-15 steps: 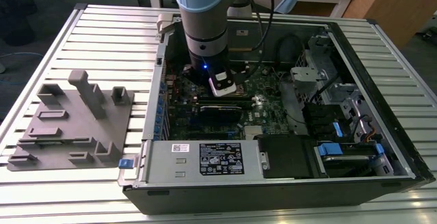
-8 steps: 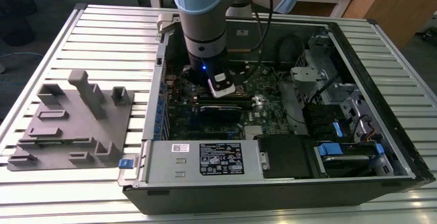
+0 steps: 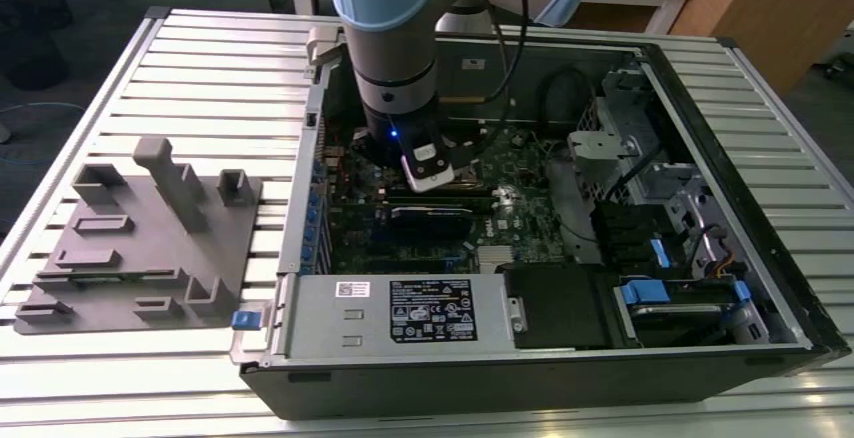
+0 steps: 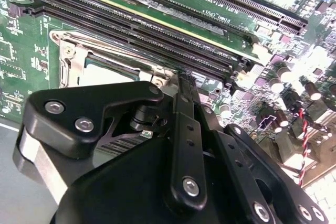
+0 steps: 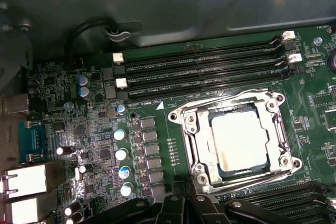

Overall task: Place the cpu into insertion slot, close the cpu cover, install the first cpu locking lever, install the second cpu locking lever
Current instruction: 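Install the second cpu locking lever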

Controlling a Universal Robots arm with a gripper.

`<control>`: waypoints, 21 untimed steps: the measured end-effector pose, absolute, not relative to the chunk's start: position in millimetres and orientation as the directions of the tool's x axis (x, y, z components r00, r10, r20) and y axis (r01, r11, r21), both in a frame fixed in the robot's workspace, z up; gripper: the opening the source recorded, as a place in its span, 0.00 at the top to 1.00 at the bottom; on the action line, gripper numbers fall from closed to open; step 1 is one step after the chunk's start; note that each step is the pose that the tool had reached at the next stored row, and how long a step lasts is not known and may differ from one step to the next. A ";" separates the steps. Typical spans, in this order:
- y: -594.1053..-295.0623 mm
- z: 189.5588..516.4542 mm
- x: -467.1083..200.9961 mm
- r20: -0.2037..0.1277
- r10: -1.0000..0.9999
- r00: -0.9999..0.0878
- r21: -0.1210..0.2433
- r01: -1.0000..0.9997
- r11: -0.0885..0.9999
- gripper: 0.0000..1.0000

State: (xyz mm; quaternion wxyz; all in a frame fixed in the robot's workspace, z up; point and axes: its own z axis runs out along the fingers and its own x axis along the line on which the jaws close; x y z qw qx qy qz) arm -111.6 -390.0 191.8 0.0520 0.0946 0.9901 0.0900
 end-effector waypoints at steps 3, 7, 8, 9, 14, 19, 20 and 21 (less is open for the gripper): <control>-390.0 191.8 -111.7 -0.086 0.197 -0.977 0.188 0.178 0.966 0.89; -390.0 198.9 -111.7 -0.086 0.197 -0.977 0.188 0.178 0.966 0.89; -390.0 201.9 -111.7 -0.086 0.197 -0.977 0.188 0.178 0.966 0.89; -390.0 204.8 -111.7 -0.086 0.197 -0.977 0.188 0.178 0.966 0.89; -390.0 217.0 -111.5 -0.086 0.197 -0.977 0.188 0.178 0.966 0.89; -390.0 217.1 -100.3 -0.083 0.197 -0.977 0.188 0.179 0.966 0.89; -390.0 217.1 -96.4 -0.082 0.197 -0.977 0.187 0.179 0.966 0.89; -390.0 217.1 -92.4 -0.081 0.197 -0.977 0.187 0.179 0.966 0.89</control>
